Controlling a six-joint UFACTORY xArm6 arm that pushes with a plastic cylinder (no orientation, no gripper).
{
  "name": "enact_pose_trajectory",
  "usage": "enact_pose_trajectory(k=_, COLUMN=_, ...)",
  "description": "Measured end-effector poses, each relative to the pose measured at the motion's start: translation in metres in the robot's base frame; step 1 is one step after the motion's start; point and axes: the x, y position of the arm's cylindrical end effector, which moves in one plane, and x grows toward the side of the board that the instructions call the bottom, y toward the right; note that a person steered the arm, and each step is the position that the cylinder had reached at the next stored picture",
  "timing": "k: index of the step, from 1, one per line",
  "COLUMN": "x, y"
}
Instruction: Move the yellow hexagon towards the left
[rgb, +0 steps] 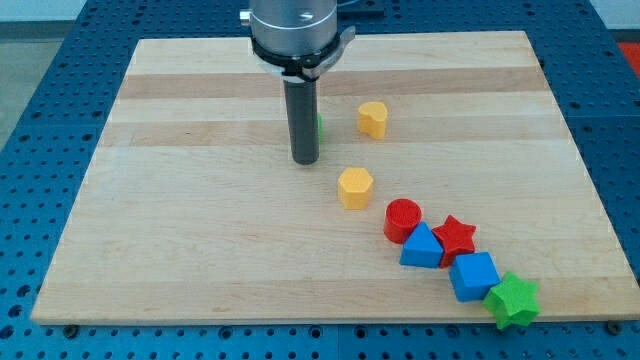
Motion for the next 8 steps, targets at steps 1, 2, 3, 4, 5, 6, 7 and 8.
enact_pose_trajectory(k=1, x=0.000, y=0.000)
enact_pose_trajectory(k=2, x=-0.002, y=0.000)
enact_pose_trajectory(k=3, x=-0.011, y=0.000)
enact_pose_trajectory(k=4, x=-0.019, y=0.000)
enact_pose_trajectory(k=5, x=-0.007, y=0.016)
enact_pose_trajectory(k=6, x=0.021, y=0.094)
enact_pose_trajectory(k=7, x=0.031, y=0.147)
enact_pose_trajectory(k=8, x=0.038, y=0.138)
